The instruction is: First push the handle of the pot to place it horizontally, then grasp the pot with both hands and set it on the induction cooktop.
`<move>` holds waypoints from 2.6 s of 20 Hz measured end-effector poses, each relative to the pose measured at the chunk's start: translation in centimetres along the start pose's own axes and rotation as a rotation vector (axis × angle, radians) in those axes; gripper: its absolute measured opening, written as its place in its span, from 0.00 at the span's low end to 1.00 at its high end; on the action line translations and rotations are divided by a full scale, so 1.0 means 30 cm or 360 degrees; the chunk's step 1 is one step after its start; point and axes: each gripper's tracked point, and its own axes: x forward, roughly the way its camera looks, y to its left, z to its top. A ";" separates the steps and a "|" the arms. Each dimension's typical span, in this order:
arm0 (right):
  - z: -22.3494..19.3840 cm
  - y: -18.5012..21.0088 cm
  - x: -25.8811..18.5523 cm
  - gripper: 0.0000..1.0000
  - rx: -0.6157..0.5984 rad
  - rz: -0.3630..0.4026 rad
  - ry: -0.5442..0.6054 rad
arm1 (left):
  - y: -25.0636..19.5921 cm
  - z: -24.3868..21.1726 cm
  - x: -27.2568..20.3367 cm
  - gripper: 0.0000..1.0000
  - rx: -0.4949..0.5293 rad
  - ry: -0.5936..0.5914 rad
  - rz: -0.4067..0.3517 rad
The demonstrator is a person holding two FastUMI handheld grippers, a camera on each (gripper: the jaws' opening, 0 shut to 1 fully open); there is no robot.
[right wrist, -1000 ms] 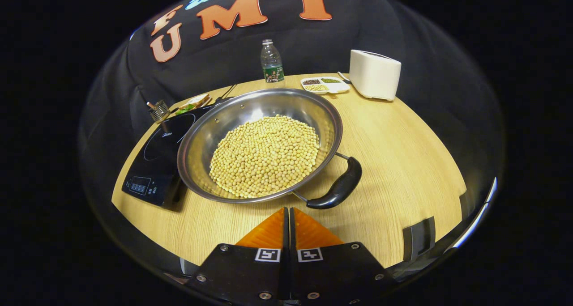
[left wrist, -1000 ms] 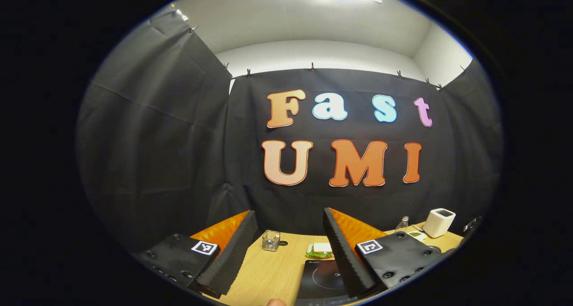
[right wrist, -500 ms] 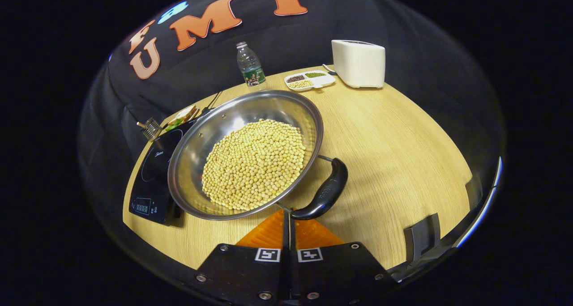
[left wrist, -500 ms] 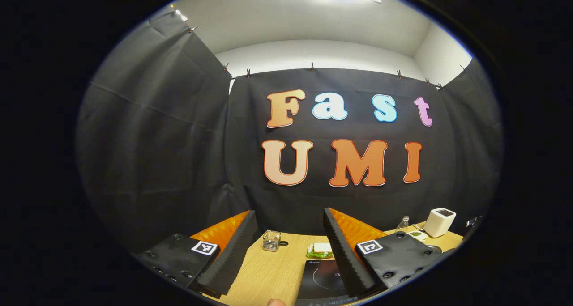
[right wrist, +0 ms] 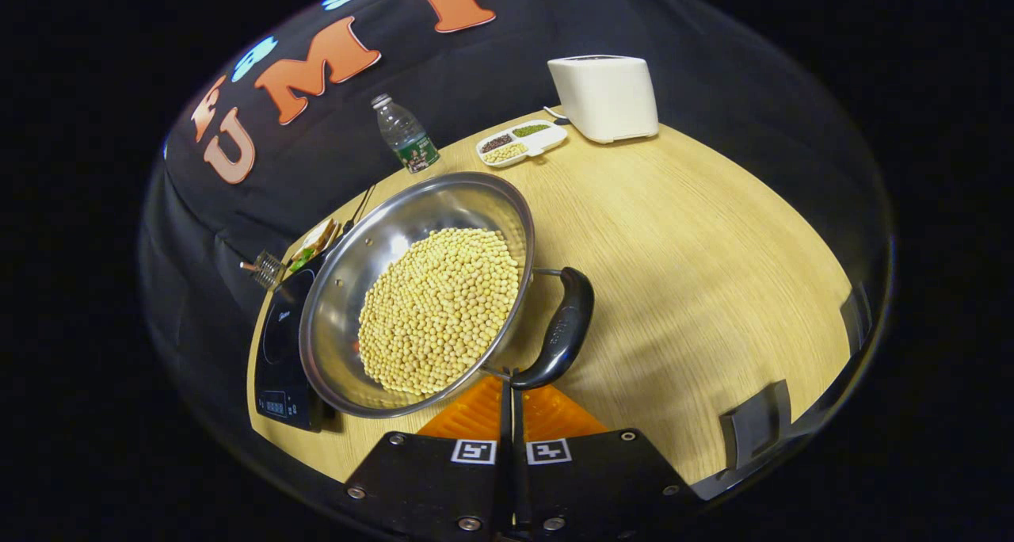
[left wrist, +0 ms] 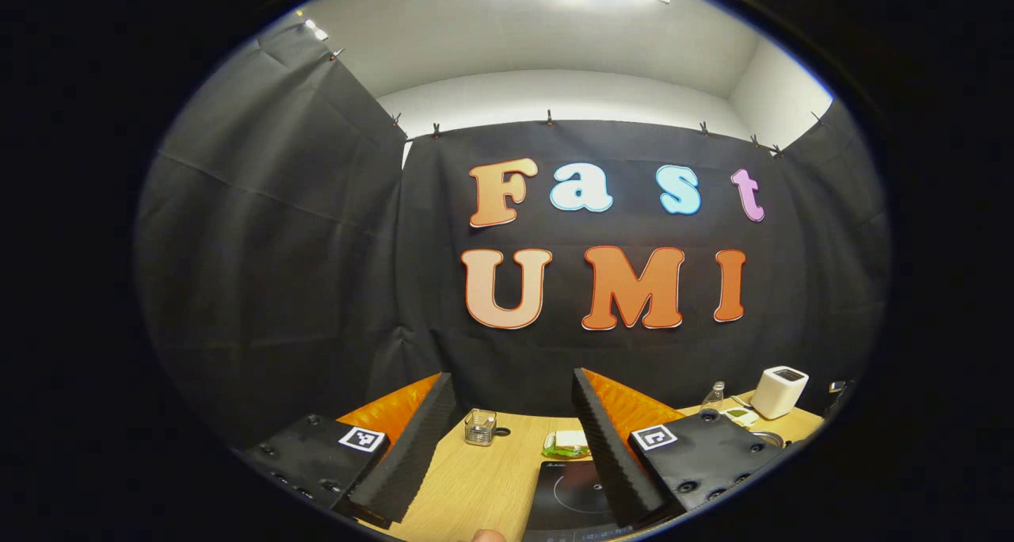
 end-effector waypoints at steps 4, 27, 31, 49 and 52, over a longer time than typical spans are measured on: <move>0.045 -0.012 0.020 0.00 0.0070 0.0014 0.0011 | -0.012 -0.012 0.009 0.98 -0.0013 0.0013 -0.0015; 0.310 -0.076 0.157 0.00 0.0197 -0.0044 -0.0052 | -0.021 -0.095 0.097 0.99 -0.0050 0.0112 0.0018; 0.343 -0.088 0.164 0.00 0.0204 -0.0063 -0.0065 | -0.038 -0.158 0.122 0.98 -0.0051 0.0162 0.0039; 0.463 -0.146 0.159 0.01 -0.0003 -0.0201 -0.0308 | -0.705 -0.728 0.174 0.98 -0.0095 0.0608 -0.0340; 0.547 -0.174 0.089 0.05 -0.0111 -0.0254 -0.0489 | -0.836 -0.839 0.173 0.98 -0.0100 0.0680 -0.0416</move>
